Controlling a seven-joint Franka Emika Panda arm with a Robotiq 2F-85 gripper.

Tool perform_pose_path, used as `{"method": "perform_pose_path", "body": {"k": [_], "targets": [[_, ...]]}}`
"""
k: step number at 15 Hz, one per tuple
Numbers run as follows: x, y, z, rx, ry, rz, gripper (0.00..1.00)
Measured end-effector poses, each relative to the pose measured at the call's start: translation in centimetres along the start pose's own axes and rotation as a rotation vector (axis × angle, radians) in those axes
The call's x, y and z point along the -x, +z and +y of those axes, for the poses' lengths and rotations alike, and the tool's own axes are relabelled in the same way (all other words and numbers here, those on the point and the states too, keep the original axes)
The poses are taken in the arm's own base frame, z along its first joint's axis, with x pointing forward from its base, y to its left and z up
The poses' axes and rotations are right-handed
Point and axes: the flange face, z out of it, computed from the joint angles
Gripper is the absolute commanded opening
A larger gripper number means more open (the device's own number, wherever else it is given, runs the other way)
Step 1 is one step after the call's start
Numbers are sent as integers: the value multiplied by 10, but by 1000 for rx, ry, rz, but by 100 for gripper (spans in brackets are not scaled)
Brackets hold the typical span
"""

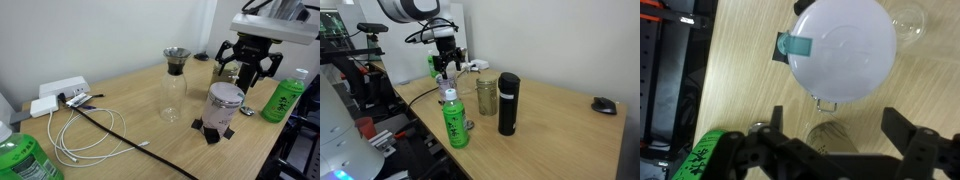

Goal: Open the bottle on the table

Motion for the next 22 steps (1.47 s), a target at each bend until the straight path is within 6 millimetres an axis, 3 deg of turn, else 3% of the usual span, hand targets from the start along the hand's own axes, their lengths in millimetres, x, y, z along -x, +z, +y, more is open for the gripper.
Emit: {"method": "perform_pose_path", "body": {"k": [9, 18, 19, 21, 22], "targets": [[17, 11, 0, -22, 52, 44, 100], [15, 16, -1, -30, 123, 80, 100], [15, 16, -1, -29, 129, 80, 96], [15, 17, 0, -27, 137, 79, 71], [15, 18, 0, -26, 140, 79, 68]]}}
